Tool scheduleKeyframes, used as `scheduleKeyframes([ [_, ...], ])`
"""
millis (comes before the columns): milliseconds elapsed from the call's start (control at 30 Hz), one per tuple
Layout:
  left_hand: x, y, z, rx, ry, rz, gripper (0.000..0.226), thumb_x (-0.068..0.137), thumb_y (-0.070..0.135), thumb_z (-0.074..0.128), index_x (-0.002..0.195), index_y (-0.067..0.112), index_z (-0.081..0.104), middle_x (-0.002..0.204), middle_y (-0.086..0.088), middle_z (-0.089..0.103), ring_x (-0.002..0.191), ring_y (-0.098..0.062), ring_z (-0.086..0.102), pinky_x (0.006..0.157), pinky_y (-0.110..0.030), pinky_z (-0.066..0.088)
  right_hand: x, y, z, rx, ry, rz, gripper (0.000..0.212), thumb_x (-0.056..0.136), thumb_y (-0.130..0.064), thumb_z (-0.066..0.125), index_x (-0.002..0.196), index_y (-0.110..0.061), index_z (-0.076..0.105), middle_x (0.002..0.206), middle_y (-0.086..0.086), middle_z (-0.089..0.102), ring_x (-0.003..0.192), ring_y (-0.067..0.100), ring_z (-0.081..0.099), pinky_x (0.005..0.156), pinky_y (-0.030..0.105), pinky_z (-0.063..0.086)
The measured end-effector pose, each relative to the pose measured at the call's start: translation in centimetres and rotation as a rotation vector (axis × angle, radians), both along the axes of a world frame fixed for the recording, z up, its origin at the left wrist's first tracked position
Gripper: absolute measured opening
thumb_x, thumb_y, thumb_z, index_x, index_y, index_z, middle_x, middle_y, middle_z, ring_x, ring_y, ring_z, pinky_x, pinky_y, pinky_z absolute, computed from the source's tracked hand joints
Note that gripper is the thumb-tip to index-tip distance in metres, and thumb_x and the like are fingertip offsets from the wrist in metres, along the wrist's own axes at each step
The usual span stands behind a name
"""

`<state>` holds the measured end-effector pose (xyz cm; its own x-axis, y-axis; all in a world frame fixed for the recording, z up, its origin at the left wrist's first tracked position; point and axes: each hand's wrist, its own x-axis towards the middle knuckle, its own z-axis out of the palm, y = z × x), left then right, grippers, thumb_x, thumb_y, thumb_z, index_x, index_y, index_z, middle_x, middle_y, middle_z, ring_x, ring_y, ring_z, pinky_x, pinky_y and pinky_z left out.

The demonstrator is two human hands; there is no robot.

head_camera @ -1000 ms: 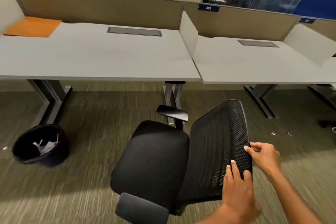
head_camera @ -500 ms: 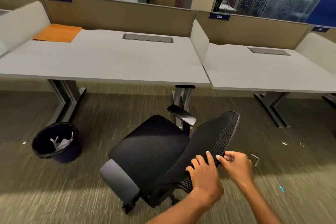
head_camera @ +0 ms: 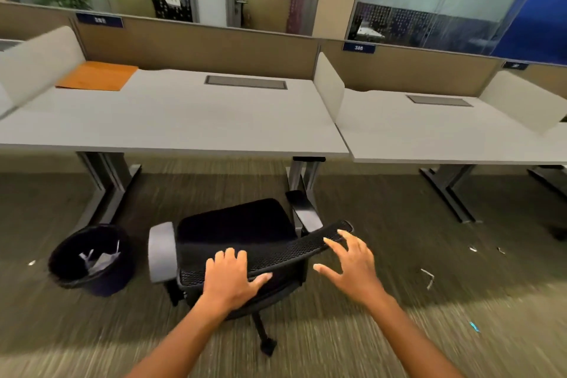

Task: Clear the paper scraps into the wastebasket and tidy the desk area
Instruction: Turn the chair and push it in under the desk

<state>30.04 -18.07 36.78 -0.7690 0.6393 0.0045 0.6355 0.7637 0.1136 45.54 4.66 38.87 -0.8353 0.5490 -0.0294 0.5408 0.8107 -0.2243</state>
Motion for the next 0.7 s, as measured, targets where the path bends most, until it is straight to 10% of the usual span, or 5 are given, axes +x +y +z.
scheduleKeyframes([
  [167, -5.1, -4.6, -0.5, 0.047, 0.095, -0.045, 0.089, 0.062, 0.097, 0.026, 0.075, 0.016, 0.060, 0.075, -0.003, 0.061, 0.072, -0.026, 0.061, 0.064, -0.036, 0.051, -4.4, -2.4, -0.5, 0.020, -0.096, 0.150, 0.090, 0.070, -0.085, 0.003, 0.142, -0.041, 0.036, 0.153, -0.005, 0.032, 0.145, 0.019, 0.021, 0.118, 0.054, 0.006],
  [700, -12.1, -12.3, -0.5, 0.032, 0.110, -0.191, 0.079, 0.063, 0.095, 0.035, 0.066, 0.019, 0.055, 0.064, 0.004, 0.052, 0.058, -0.015, 0.048, 0.051, -0.028, 0.042, -12.4, -11.0, -0.9, 0.080, -0.135, 0.363, 0.103, 0.066, -0.095, 0.011, 0.128, -0.024, 0.053, 0.125, -0.004, 0.060, 0.117, 0.018, 0.053, 0.104, 0.036, 0.039],
])
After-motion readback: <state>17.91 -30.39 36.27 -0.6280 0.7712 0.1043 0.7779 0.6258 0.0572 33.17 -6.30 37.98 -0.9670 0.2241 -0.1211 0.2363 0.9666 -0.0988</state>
